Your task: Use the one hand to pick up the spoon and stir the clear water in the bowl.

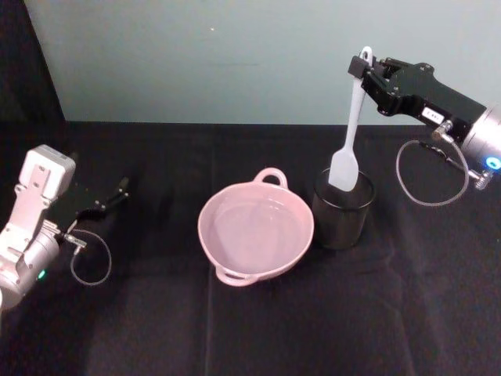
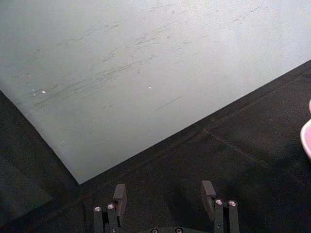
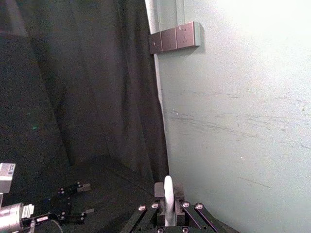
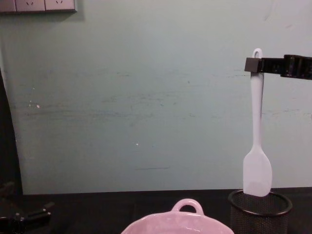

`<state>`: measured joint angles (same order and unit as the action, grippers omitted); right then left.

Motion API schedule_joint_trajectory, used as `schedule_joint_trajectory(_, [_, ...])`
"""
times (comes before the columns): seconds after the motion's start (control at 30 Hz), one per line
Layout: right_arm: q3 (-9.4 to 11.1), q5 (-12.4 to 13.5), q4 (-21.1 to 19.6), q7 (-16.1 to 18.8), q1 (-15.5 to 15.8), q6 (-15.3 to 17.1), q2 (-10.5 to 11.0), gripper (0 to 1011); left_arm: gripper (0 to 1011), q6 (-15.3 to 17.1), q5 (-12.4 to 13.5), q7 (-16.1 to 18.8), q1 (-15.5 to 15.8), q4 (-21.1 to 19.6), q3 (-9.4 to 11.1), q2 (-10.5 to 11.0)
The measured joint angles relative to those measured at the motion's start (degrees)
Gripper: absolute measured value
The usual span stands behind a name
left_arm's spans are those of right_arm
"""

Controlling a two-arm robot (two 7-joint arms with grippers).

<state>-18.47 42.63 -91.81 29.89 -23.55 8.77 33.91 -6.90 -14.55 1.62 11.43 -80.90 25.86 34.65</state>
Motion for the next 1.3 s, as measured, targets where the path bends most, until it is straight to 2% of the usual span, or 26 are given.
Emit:
schedule_joint_trajectory(0.6, [-0.03, 0.02, 0.02, -0.01, -0.01, -0.03, -0.01, 109, 1011, 0.00, 0.00, 0.00, 0.00, 0.00, 0.00, 0.00])
schedule_joint_trajectory(0.73, [-1.16, 0.07, 0.78, 0.09, -0.98, -0.92, -0.63, 109, 1011, 0.00, 0.00, 0.00, 0.00, 0.00, 0.00, 0.00])
schedule_joint_trajectory(0.87, [-3.38, 0.32, 2.43, 1.36, -2.78, -1.99, -2.56, 109, 1011, 0.00, 0.00, 0.00, 0.00, 0.00, 0.00, 0.00])
schedule_joint_trajectory(1.0, [-6.52, 0.21, 4.92, 3.47, -5.32, -2.73, -4.84, 109, 1011, 0.00, 0.00, 0.00, 0.00, 0.00, 0.00, 0.00])
schedule_joint_trajectory(1.1, [-9.53, -0.57, 8.27, 5.64, -7.72, -3.76, -6.91, 109, 1011, 0.00, 0.00, 0.00, 0.00, 0.00, 0.00, 0.00])
schedule_joint_trajectory(1.3, [-13.26, -2.23, 14.83, 9.15, -10.12, -7.10, -10.10, 109, 1011, 0.00, 0.00, 0.00, 0.00, 0.00, 0.00, 0.00])
